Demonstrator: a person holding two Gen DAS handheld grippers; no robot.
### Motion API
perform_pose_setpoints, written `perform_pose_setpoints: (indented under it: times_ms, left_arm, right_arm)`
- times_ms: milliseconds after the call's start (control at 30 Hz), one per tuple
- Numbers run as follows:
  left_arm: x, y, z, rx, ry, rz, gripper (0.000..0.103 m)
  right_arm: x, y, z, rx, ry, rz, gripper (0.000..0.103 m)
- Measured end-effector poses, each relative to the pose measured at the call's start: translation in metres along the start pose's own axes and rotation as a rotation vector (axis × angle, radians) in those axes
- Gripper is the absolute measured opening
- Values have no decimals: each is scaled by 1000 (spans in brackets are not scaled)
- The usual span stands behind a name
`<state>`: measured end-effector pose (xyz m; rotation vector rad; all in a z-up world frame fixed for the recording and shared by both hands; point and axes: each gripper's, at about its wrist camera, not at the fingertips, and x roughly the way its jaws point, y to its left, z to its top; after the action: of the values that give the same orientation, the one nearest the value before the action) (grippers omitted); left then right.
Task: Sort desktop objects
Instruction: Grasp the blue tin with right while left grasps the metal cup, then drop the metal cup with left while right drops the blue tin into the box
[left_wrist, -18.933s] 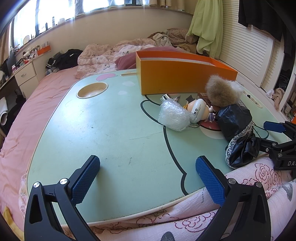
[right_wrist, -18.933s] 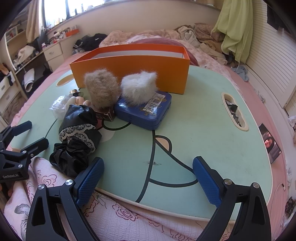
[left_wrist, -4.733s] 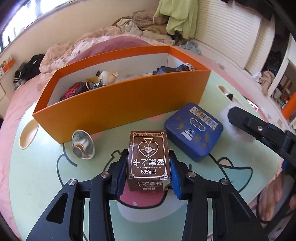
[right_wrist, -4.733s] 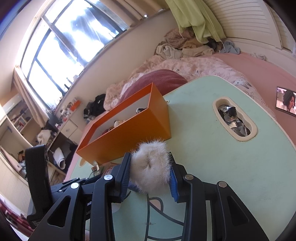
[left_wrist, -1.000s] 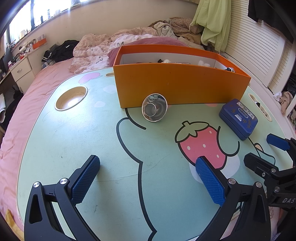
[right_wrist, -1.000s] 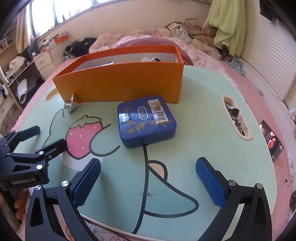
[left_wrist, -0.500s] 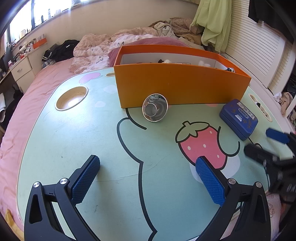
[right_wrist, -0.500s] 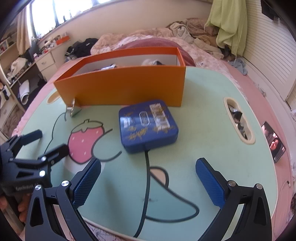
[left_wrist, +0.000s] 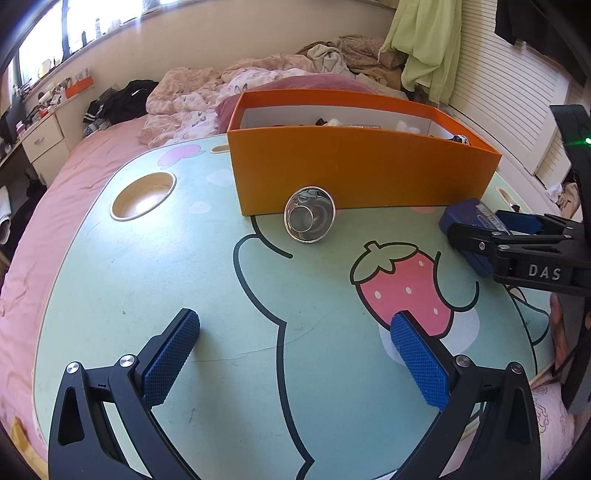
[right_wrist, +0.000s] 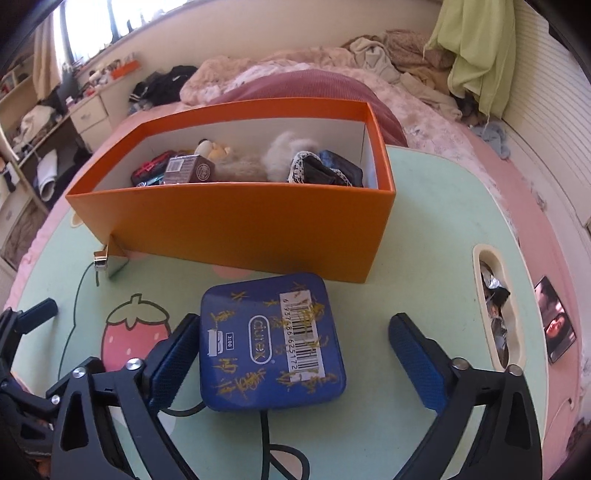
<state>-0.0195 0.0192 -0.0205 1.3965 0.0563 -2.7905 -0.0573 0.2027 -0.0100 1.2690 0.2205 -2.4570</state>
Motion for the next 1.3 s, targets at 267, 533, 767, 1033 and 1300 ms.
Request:
perform_pose_setpoints:
  times_ms: [267,533,767,1033,1300]
  left_arm:
    - [-4,5,4,-29,-6,-28,103]
    - [-21,3,31,-44,-134,8,100]
    - [33,-11,68,5,26,38,29]
    - [-22,12,61,-93,-135,-102,29]
    - [-35,6,138,-95,-201,-71,30]
  right_arm:
    - [-31,-3,-20,30,-124,57,66]
    - [-58,-17,-35,157,-237,146,67]
    - [-55,-13,-35,133,-228,142,67]
    - [-64,-15,-28,131,-266,152,67]
    - [-71,-18,65,175,-325,140,67]
